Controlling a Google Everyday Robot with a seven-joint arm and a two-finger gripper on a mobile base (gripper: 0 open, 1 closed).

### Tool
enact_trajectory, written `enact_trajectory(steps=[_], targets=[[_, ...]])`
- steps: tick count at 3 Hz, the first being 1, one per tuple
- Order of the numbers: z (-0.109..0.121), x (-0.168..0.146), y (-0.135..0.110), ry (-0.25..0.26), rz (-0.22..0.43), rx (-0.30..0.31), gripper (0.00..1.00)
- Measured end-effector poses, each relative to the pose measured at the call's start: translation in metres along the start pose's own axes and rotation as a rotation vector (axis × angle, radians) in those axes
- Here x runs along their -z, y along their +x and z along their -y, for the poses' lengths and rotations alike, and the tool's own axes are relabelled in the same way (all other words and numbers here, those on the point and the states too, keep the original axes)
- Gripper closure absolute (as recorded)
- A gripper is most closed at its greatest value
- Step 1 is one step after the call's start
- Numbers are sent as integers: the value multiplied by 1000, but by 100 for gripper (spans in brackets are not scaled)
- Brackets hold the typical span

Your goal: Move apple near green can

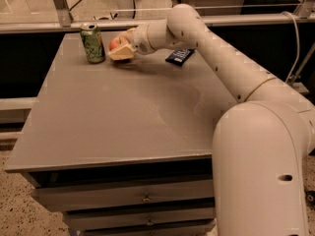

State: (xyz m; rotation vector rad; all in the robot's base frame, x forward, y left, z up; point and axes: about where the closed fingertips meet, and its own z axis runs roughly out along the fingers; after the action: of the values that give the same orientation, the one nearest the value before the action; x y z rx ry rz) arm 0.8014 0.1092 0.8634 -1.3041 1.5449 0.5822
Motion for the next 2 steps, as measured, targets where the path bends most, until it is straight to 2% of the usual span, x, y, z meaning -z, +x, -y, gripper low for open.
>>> enact_trajectory(steps=[1,2], targets=[[-2,-4,1,-19,-5,-9,18],[-7,-11,-1,-49,-4,-15,0]])
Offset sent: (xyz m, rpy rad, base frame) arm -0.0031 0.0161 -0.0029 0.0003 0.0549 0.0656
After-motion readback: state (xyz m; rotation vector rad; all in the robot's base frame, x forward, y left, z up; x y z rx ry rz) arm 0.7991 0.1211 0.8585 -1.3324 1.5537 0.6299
